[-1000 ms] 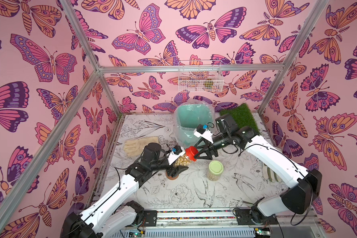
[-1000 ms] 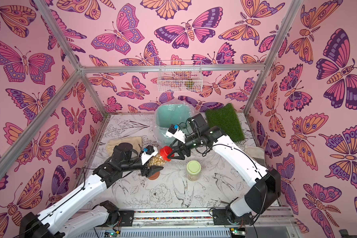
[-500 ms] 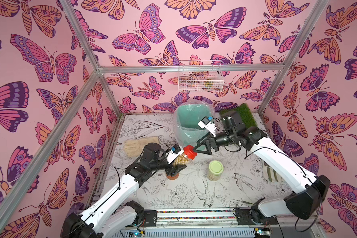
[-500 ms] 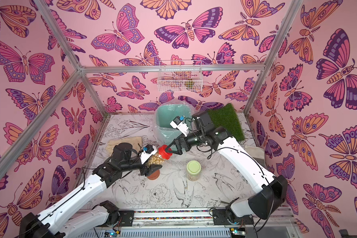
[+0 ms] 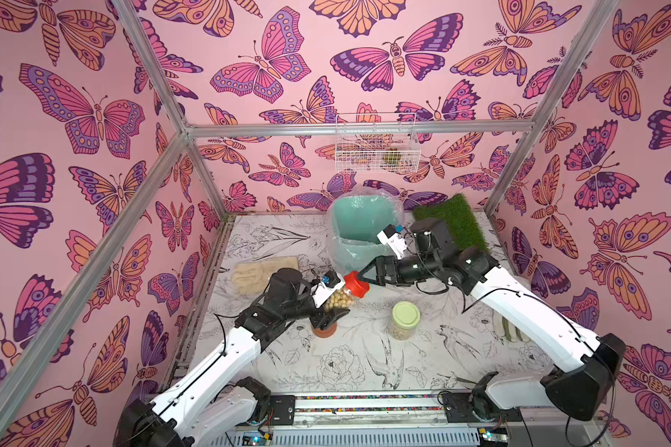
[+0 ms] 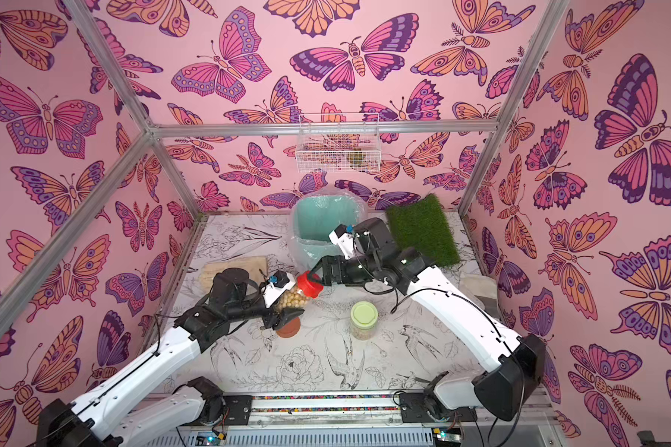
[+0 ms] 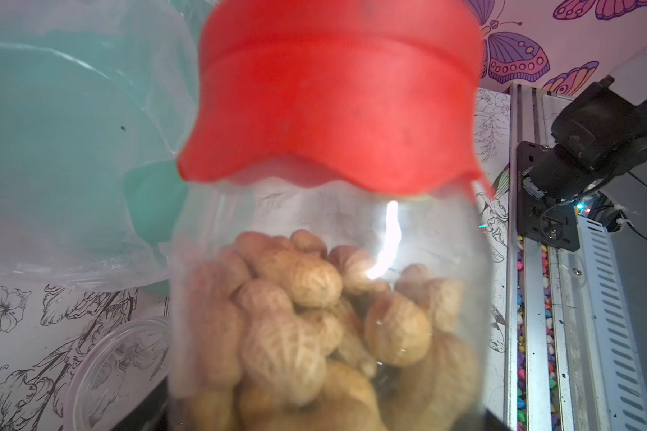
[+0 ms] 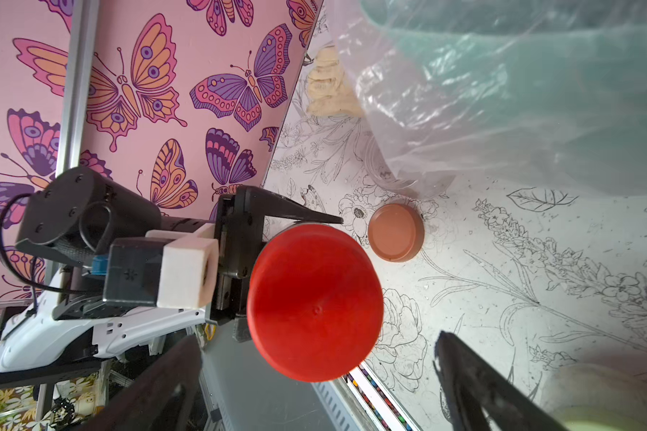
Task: Empty moldy peanuts from jars
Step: Unscrew the lid from the jar.
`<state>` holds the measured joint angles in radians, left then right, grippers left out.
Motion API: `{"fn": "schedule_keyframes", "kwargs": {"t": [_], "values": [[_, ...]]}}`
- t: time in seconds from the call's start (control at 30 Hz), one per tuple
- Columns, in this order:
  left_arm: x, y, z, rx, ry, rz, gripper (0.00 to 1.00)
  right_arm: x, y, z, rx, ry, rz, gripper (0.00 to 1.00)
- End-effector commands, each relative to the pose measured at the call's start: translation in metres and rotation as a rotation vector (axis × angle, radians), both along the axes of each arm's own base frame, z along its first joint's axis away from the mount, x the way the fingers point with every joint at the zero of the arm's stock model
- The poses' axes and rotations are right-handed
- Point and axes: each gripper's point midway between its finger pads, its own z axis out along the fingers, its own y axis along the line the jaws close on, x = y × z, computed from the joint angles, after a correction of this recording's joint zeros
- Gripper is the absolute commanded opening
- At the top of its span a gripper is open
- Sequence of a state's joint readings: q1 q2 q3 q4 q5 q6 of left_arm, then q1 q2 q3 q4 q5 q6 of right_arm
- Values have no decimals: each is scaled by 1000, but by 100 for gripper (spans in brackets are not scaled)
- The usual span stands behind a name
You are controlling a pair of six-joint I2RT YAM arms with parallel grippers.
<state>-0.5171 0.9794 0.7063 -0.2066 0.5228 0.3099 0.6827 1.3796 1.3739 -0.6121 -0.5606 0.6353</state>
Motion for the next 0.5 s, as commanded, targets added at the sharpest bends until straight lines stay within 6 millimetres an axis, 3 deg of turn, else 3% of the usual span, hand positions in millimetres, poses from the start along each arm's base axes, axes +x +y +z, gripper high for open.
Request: {"fn": "schedule_keyframes", "kwargs": {"t": [0.0,0.27,0.47], "values": [[6,-1,8,-11,-43,0,0,4,5,6,22,1,-45,99],[6,-1,8,-11,-40,2,0,5,19,-8,-20,19,-16,100],[6,-1,8,-12,-39,2,0,8,24,-10,-16,10,-14,91]]}}
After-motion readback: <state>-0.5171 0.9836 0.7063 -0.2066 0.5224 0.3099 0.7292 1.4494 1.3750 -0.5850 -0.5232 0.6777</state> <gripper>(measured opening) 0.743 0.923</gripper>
